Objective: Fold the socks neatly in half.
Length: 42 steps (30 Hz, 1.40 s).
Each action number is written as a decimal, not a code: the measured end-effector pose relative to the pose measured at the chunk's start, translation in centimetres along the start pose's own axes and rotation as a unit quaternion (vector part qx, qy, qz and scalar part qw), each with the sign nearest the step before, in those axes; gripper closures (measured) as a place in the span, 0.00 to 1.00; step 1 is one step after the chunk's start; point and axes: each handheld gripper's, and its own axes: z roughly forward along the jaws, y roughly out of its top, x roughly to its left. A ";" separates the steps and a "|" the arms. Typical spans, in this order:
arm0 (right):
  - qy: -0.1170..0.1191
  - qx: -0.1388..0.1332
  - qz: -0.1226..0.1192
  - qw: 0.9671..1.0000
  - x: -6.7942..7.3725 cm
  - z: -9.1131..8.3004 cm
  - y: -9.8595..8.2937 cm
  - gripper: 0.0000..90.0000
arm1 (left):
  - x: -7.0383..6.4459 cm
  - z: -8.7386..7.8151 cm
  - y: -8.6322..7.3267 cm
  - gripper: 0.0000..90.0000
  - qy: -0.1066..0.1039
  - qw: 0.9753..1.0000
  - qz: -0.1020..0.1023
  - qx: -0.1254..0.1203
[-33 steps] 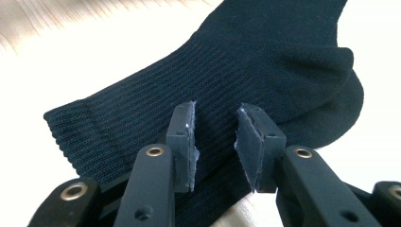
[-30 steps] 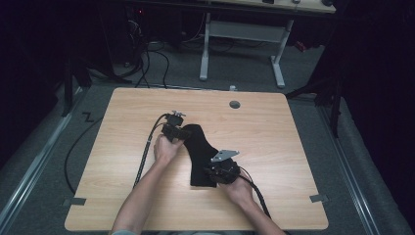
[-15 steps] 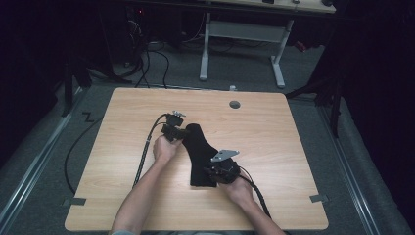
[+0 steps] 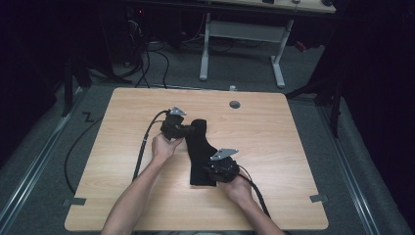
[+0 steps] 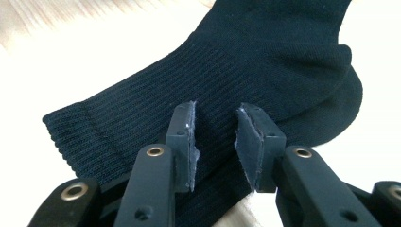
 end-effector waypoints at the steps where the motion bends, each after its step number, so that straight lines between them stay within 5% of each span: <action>1: -0.001 0.000 0.001 1.000 0.0 0.0 0.0 0.75 | -0.4 -0.3 0.1 0.93 -0.011 1.000 0.008 -0.005; 8: -0.005 0.001 0.004 1.000 -0.1 0.2 0.2 0.75 | -2.1 -1.4 0.3 0.93 -0.043 0.998 0.054 -0.009; 16: -0.010 -0.007 0.017 1.000 -0.7 0.6 0.4 0.76 | -3.2 -2.3 -0.3 0.93 -0.063 0.995 0.081 -0.008; 26: -0.021 -0.002 0.027 0.999 -1.6 1.1 1.1 0.76 | -3.4 -2.1 -2.4 0.92 -0.080 0.994 0.073 -0.001; 33: -0.026 -0.006 0.036 0.999 -2.2 1.3 1.2 0.76 | -3.8 -1.1 -3.1 0.92 -0.063 0.993 0.096 0.023; 38: -0.045 0.003 0.038 0.998 -2.8 1.4 1.8 0.71 | -3.6 0.2 -3.4 0.91 -0.057 0.994 0.086 0.029; 42: -0.039 -0.002 0.047 0.998 -3.1 0.8 1.7 0.69 | -3.6 0.3 -3.4 0.91 -0.056 0.995 0.078 0.020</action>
